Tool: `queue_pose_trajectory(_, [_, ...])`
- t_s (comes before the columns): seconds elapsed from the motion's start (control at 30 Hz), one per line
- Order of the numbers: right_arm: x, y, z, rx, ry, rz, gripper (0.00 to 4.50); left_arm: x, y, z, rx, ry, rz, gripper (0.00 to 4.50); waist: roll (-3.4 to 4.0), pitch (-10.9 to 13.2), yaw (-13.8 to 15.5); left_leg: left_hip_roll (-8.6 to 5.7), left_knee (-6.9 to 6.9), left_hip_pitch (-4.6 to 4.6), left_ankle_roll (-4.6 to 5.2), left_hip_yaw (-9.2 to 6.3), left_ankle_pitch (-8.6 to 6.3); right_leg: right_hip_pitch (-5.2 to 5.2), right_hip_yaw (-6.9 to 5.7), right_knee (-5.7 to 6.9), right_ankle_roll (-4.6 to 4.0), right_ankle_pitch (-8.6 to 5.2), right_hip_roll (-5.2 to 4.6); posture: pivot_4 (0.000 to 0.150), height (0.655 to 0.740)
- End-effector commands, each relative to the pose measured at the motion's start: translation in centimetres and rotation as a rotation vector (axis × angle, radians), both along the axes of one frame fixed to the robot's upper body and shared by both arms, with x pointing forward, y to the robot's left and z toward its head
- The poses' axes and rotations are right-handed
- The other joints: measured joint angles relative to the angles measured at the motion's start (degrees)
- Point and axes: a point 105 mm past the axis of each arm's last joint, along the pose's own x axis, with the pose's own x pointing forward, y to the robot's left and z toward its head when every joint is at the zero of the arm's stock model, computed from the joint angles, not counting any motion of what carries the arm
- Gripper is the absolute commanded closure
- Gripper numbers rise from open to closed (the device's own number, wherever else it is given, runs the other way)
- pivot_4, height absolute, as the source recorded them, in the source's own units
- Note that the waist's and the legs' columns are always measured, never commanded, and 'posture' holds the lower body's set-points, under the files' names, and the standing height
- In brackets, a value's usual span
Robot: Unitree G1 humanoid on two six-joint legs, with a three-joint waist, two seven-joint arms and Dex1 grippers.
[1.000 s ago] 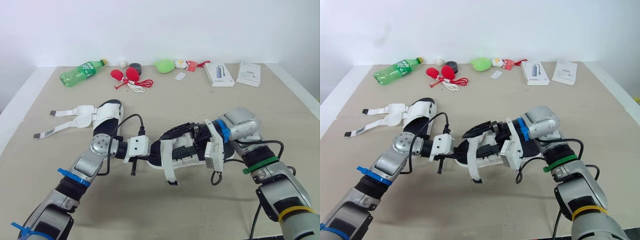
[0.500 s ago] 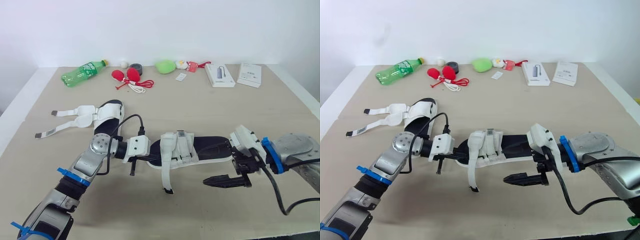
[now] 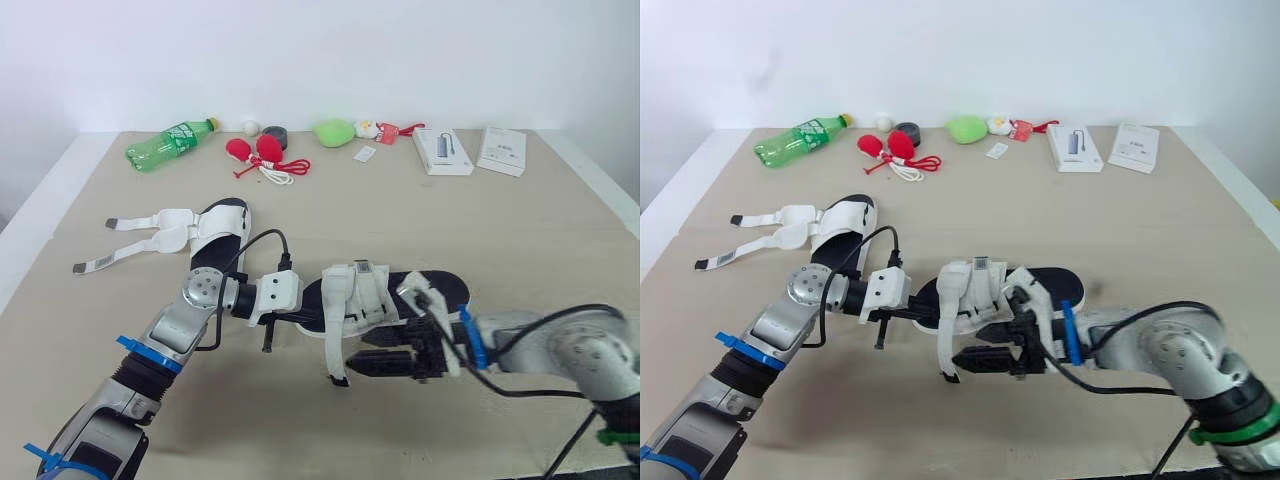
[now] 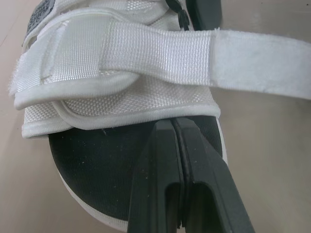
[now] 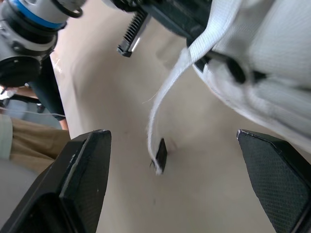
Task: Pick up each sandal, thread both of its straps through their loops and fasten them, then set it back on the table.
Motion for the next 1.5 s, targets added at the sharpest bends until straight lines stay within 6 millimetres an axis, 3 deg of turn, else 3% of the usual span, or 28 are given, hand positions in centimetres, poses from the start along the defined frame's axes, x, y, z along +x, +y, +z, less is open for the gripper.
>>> queue_pose_trajectory(0.03, [0.1,0.9,0.6,0.013,0.005,0.007,0.05,-0.3,0.0,-0.8,0.027,0.025,-0.005,4.5,-0.01,0.0,0.0,-0.03,0.0,0.0,0.01,-0.01,-0.01,0.01,-0.01,0.0,0.02,-0.01,0.02,0.15,0.74])
queue_pose_trajectory(0.33, [-0.7,2.0,-0.6,-0.031,0.039,0.046,0.05,-0.4,0.0,-0.8,0.024,0.028,0.0,4.5,-0.01,0.0,0.0,-0.05,0.0,0.0,0.02,-0.03,-0.01,0.02,-0.02,-0.01,0.04,-0.02,0.01,0.15,0.74])
queue_pose_trajectory(0.37, [-0.6,2.0,-0.7,-0.034,0.038,0.042,0.58,-0.4,0.0,-0.8,0.024,0.029,0.0,4.5,-0.01,0.0,0.0,-0.04,0.0,0.0,0.02,-0.03,-0.01,0.02,-0.02,-0.01,0.04,-0.01,0.0,0.15,0.74])
queue_pose_trajectory(0.47, [-0.7,2.1,-0.8,-0.035,0.04,0.048,1.42,-0.5,-0.1,-0.8,0.023,0.029,-0.002,4.5,-0.01,0.0,0.0,-0.04,0.0,0.0,0.02,-0.03,-0.01,0.02,-0.03,-0.01,0.04,-0.01,0.01,0.15,0.74])
queue_pose_trajectory(0.67, [-0.4,2.2,-0.7,-0.006,0.058,0.032,4.17,-0.7,-0.2,-0.8,0.021,0.031,-0.007,4.5,-0.01,0.0,0.0,-0.05,0.0,-0.01,0.03,-0.04,-0.01,0.02,-0.04,-0.02,0.05,-0.02,0.02,0.15,0.74])
queue_pose_trajectory(0.7, [-0.4,2.1,-0.7,-0.001,0.061,0.031,4.46,-0.7,-0.3,-0.8,0.02,0.031,-0.008,4.5,-0.01,0.0,0.0,-0.05,0.0,-0.01,0.03,-0.04,-0.01,0.02,-0.03,-0.02,0.05,-0.02,0.02,0.15,0.74])
queue_pose_trajectory(0.77, [-0.3,2.1,0.1,0.043,0.061,0.029,4.46,-0.8,-0.3,-0.8,0.019,0.031,-0.008,4.5,-0.01,0.0,0.0,-0.05,0.0,-0.01,0.03,-0.04,-0.01,0.02,-0.04,-0.02,0.05,-0.02,0.02,0.15,0.74])
queue_pose_trajectory(0.9, [0.5,1.4,3.9,0.131,0.039,0.053,4.46,-0.7,-0.3,-0.8,0.021,0.031,-0.011,4.5,0.0,0.0,0.0,-0.05,0.0,-0.02,0.03,-0.03,-0.02,0.01,-0.03,-0.03,0.05,-0.02,0.05,0.15,0.74])
queue_pose_trajectory(1.07, [3.3,0.9,7.6,0.11,-0.061,0.042,4.46,-0.5,-0.2,-0.8,0.023,0.027,-0.007,4.5,0.01,0.0,-0.1,-0.06,0.0,-0.01,0.04,0.03,-0.01,-0.01,-0.01,-0.04,0.06,0.03,0.05,0.15,0.74])
queue_pose_trajectory(1.3, [6.3,0.9,6.5,0.039,-0.05,-0.03,4.46,-0.7,-0.6,-0.8,0.015,0.023,-0.017,4.5,0.01,0.0,0.1,0.0,-0.05,-0.12,0.19,-0.03,-0.09,0.0,-0.05,-0.23,-0.03,0.03,0.02,0.15,0.74])
queue_pose_trajectory(1.5, [6.2,0.6,5.3,-0.004,-0.007,-0.007,4.46,-0.5,-0.4,-0.8,0.015,0.019,-0.008,4.5,0.02,0.0,0.1,-0.15,-0.03,-0.18,0.22,-0.01,-0.11,-0.01,-0.07,-0.28,0.03,0.06,-0.06,0.15,0.74])
